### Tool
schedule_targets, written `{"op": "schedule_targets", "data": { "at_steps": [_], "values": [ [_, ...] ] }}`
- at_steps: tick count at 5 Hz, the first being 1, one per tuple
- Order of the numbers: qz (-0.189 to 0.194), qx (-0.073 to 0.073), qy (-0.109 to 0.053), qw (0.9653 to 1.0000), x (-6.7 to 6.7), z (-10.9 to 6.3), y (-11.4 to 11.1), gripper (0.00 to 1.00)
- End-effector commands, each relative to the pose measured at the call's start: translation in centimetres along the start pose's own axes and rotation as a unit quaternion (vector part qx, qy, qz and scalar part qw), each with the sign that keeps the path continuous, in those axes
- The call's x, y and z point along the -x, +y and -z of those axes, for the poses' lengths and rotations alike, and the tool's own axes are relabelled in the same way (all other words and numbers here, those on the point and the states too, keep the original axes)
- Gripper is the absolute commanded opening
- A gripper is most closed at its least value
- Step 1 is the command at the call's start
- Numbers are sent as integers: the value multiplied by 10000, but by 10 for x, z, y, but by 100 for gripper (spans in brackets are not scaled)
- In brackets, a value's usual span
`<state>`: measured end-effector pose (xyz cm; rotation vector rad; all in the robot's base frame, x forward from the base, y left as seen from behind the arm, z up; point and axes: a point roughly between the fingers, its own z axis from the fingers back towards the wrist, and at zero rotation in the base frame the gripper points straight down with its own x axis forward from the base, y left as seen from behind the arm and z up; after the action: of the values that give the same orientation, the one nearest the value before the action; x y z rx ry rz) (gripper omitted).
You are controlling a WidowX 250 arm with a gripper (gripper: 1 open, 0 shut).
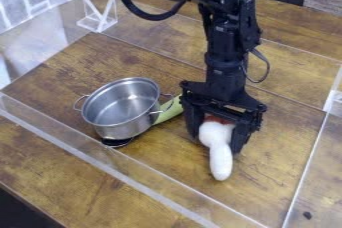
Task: Remove the mushroom from the silver pot and put it on the table
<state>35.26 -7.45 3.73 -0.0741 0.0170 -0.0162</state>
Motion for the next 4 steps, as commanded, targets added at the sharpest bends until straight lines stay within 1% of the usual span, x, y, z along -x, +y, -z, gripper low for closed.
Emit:
{"op": "schedule_targets", "data": {
  "at_steps": [1,2,3,4],
  "values": [
    [-186,29,-290,9994,-10,-13,8,100],
    [-346,15,-272,9990,-10,-11,13,100],
    [-577,-3,-268,9980,-9,-9,11,100],
    [-609,-60,-391,9974,-9,-34,12,100]
  ]
}}
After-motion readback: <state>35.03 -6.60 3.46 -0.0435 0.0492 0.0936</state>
